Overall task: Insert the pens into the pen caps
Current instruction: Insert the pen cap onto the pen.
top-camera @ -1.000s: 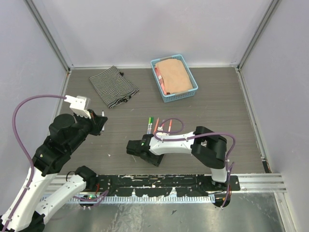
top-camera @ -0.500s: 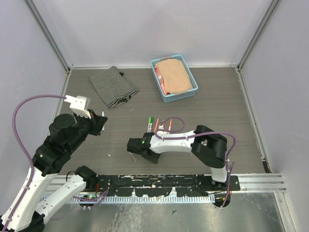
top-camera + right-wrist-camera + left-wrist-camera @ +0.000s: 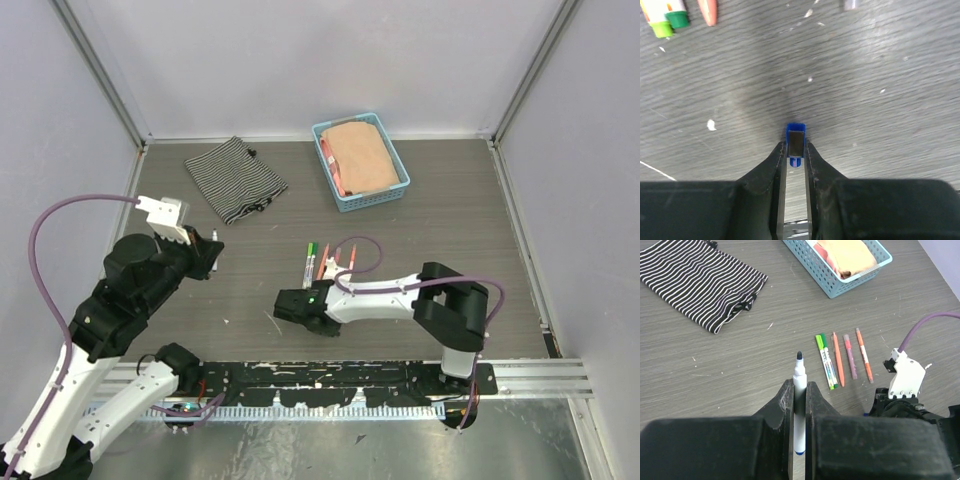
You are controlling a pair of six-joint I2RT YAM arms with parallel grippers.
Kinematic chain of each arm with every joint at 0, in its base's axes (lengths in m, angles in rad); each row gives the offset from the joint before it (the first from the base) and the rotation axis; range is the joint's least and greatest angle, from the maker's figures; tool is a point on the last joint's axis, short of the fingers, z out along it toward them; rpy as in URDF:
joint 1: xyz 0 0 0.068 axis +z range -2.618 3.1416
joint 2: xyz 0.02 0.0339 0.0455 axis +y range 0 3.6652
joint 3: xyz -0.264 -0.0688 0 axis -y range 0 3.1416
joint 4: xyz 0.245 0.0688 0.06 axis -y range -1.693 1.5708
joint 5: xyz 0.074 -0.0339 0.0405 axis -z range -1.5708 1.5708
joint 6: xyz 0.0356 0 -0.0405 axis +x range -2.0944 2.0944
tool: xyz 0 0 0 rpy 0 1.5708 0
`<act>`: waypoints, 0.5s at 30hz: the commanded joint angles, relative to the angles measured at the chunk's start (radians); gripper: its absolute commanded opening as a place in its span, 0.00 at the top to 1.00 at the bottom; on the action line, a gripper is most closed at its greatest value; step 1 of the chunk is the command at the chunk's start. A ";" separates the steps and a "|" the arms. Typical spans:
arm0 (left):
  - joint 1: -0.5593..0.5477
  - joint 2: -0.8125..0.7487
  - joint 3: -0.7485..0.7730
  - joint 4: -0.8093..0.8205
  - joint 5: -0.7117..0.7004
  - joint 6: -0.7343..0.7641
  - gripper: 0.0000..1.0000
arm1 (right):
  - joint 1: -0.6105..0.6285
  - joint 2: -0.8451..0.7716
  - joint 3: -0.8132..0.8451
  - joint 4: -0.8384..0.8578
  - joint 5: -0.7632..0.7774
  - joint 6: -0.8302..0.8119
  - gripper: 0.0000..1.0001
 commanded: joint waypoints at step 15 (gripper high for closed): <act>0.003 0.048 -0.007 0.053 0.109 -0.023 1.00 | -0.014 -0.146 -0.157 0.178 -0.076 -0.673 0.73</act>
